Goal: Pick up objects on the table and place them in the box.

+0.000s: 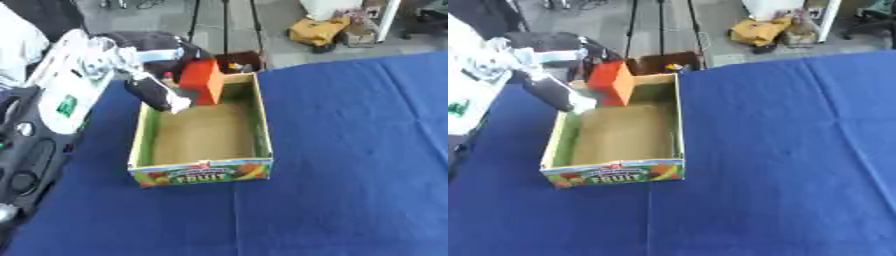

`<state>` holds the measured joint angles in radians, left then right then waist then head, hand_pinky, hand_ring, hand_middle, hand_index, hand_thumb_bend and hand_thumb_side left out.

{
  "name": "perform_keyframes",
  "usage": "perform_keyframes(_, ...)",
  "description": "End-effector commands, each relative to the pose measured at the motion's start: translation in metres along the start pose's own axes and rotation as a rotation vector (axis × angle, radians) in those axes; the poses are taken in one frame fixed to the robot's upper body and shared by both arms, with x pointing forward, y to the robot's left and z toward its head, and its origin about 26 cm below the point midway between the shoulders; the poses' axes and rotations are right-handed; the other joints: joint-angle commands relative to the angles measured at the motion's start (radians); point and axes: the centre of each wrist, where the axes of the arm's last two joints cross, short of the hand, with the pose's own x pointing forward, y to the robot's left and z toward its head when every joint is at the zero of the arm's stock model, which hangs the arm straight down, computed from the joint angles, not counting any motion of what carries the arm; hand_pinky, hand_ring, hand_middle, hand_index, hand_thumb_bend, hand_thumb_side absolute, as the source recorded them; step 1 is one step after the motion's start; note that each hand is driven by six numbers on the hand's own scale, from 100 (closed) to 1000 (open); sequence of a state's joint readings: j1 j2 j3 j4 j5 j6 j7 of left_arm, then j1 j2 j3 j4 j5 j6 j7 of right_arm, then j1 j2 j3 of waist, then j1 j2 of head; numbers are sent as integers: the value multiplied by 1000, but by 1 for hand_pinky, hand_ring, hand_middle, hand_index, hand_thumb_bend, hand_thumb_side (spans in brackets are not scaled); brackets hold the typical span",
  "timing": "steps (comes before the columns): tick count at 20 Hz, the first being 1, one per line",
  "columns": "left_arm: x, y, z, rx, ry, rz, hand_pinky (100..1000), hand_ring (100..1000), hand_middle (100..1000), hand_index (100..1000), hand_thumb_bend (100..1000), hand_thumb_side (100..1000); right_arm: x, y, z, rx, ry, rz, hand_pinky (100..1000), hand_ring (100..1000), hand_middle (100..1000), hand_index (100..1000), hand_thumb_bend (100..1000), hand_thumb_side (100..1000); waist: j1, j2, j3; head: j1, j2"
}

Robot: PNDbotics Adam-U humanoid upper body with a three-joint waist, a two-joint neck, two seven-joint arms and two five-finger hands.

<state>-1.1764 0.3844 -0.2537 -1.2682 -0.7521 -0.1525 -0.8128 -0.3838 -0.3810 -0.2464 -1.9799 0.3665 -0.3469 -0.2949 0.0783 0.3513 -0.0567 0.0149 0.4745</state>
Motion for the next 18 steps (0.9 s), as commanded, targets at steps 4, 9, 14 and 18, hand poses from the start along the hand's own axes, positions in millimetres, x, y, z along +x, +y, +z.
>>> perform_keyframes(4,-8,-19,-18,-46,53,1,453,590,528,609,100,360,6,-2,-9,-18,-34,-16,644,728,514,684,100,976,13,-21,-8,4,-15)
perform_keyframes(9,-16,-41,-32,-88,93,15,457,595,533,611,100,368,6,-1,-10,-22,-36,-21,644,728,514,684,100,978,13,-14,-15,7,-24)
perform_keyframes(14,-23,-57,-41,-106,137,15,469,604,545,613,100,371,7,0,-11,-23,-41,-27,645,728,513,684,100,978,11,-7,-22,11,-31)
perform_keyframes(18,-29,-67,-44,-119,163,11,482,615,557,621,100,379,7,0,-11,-24,-43,-29,646,729,512,684,100,980,10,-3,-23,12,-36)
